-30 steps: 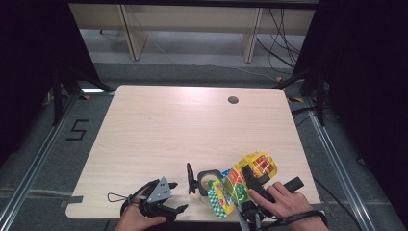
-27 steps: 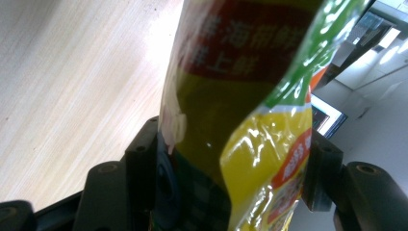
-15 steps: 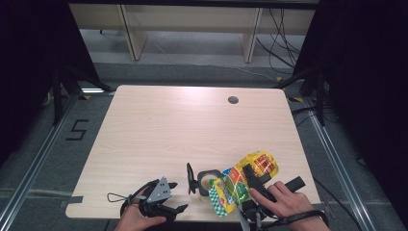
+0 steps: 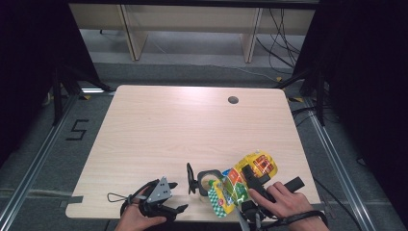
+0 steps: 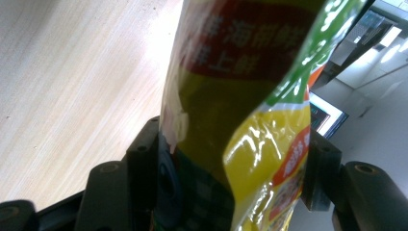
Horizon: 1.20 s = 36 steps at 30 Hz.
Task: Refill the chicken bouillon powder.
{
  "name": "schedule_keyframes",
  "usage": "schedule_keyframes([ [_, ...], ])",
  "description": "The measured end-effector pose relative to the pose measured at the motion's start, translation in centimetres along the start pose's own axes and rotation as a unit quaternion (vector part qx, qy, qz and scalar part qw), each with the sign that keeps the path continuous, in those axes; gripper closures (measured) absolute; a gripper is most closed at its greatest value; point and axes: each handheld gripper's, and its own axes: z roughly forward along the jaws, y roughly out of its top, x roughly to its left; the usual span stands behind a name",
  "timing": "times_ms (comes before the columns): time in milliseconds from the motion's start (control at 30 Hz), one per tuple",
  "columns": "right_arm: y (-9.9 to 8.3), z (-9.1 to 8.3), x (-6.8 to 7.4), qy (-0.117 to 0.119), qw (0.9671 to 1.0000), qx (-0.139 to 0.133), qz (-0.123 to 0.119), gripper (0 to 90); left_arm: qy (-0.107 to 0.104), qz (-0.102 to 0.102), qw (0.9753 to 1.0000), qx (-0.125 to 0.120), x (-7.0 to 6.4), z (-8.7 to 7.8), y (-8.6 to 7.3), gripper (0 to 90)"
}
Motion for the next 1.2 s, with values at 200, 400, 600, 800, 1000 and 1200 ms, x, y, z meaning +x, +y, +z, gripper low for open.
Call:
schedule_keyframes([
  [200,-0.12,-0.11,0.00,-0.002,1.0000,0.002,0.006,40.2,-0.005,-0.003,1.0000,-0.002,-0.07,0.06,-0.01,22.1],
  [400,-0.40,-0.11,0.11,-0.001,0.9999,0.014,0.006,40.2,-0.003,-0.003,1.0000,-0.002,-0.07,0.03,0.00,22.2],
  [600,-0.16,-0.14,0.02,-0.001,0.9999,0.016,-0.007,40.2,-0.001,-0.001,1.0000,0.000,-0.03,-0.02,0.01,22.2],
  [800,-0.07,-0.10,0.12,-0.010,0.9999,0.008,-0.004,40.2,-0.001,-0.003,1.0000,-0.003,-0.07,0.03,0.00,22.2],
  [1000,-0.22,-0.33,0.44,-0.008,0.9995,0.023,0.018,40.3,-0.004,0.010,0.9999,0.002,0.08,-0.02,0.05,22.2],
  [1200,0.06,-0.37,0.41,-0.005,0.9997,0.015,0.018,40.3,-0.001,-0.001,1.0000,-0.001,-0.03,0.00,0.01,22.2],
])
